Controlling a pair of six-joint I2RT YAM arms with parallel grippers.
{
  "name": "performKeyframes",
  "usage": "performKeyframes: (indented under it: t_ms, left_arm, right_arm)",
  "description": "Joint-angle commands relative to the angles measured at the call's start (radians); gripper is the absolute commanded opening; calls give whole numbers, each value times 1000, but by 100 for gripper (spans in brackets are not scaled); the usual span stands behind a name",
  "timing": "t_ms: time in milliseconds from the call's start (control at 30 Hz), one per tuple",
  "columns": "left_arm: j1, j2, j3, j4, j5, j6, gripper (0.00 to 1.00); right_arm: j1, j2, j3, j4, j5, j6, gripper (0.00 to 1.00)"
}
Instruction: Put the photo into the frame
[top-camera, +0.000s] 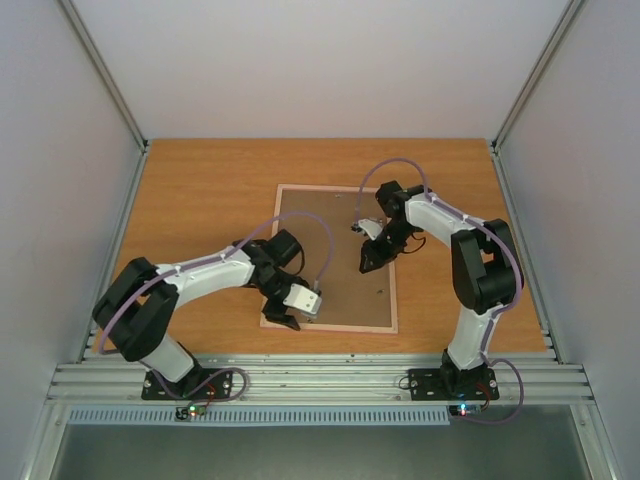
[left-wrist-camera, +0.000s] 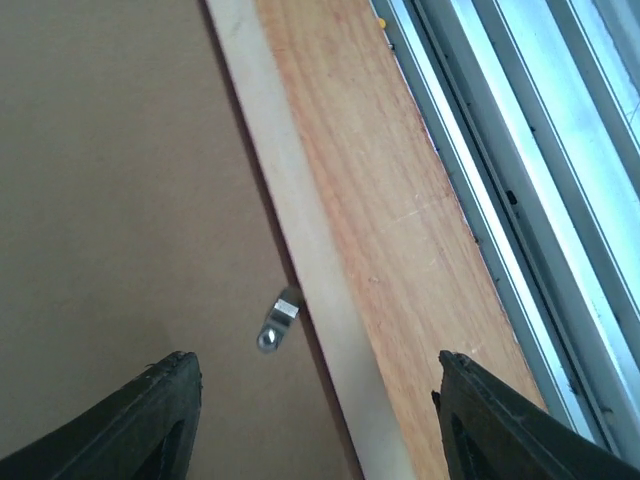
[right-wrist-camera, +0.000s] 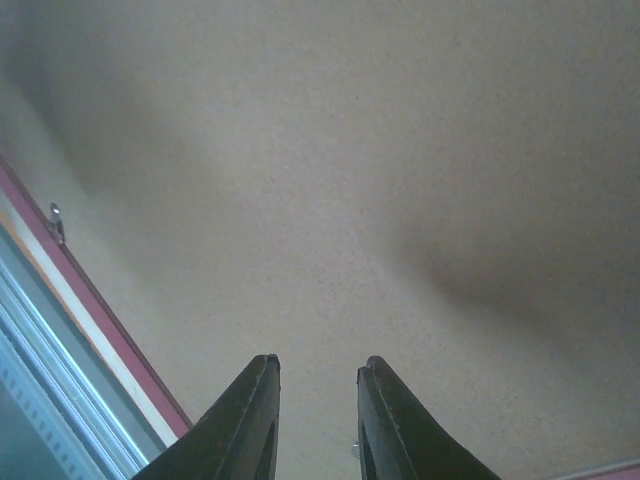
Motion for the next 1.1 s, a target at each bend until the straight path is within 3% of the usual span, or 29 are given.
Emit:
performKeyframes:
  t_ms: [0,333,567,933,967,1067]
  left_arm:
    - [-60,47,8,92,-40,53,65]
    - [-136,144,40,111,-109,28,58]
    - [-144,160,56,59,-145,36,36]
    - [-147,168,54,10,-179,96,20]
    - [-147,166,56,14,-182,93,20]
    - [-147,163,77,22,-176,43,35]
  right_arm:
    - [6,25,-13,-27,40,19,24]
    - [2,53,-31,-23,56,14,23]
    - [-6,70,-31,-18,48,7,23]
    - [-11,67,-52,-2,47,9,22]
    - [-10,58,-52,-3,35,9,22]
    - [-13,5,-54,1,7,8,24]
